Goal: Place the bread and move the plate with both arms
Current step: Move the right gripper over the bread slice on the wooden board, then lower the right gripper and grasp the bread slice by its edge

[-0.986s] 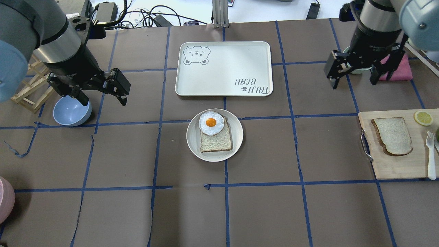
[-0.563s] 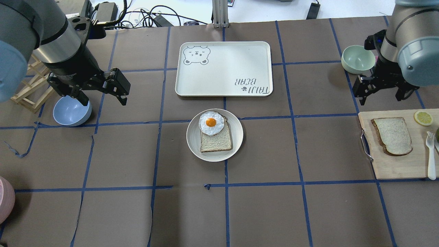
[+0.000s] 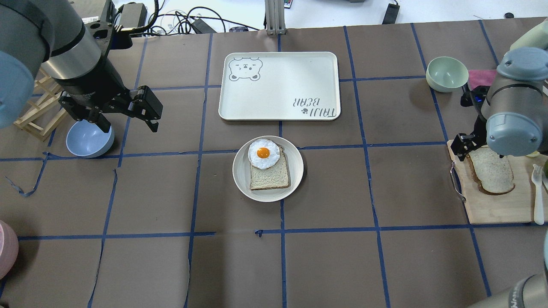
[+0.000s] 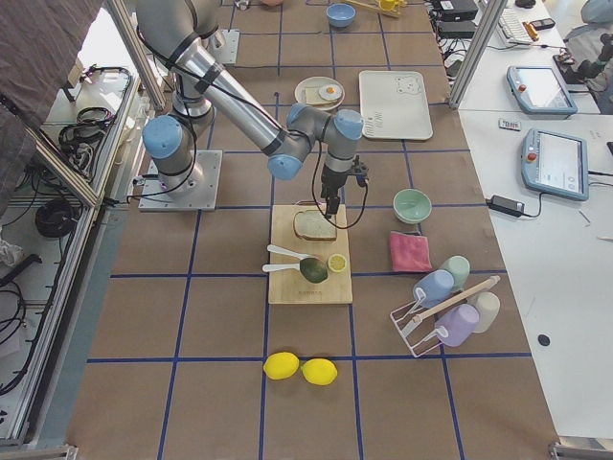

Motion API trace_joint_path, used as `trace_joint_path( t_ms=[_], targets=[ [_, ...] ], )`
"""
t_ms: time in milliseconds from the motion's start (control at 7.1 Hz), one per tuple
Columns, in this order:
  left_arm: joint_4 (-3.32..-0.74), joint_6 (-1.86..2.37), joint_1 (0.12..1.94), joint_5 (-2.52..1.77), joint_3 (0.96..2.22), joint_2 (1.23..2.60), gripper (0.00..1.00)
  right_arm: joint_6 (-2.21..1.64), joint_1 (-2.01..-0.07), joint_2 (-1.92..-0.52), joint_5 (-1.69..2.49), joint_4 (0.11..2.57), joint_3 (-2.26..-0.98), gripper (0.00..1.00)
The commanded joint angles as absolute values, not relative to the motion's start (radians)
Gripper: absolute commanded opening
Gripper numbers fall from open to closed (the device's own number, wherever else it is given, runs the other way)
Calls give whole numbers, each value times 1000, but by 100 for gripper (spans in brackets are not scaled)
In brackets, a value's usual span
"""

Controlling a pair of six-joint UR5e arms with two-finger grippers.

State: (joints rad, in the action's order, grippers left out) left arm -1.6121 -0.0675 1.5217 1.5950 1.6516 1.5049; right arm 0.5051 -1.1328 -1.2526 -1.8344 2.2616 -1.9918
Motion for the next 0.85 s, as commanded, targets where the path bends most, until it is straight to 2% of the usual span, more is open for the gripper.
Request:
trace_joint_path(
  t_ms=[0,141,423,704],
  targets=[
    [-1612,-67,1522,1595,1652,1505,100,531,-1124,-1215,-1864,2290,-2005,97],
    [-1612,-67,1522,1595,1652,1505,100,535,-1124,-1218,-1870,2290,-2009,94],
    [-1612,-67,1522,1595,1652,1505,100,543,-1123,-1218,-1876,2289,-2011,80],
    [-1612,-67,1522,1595,1652,1503,100,543,-1114,-1218,-1897,2283,-2011,46]
  ],
)
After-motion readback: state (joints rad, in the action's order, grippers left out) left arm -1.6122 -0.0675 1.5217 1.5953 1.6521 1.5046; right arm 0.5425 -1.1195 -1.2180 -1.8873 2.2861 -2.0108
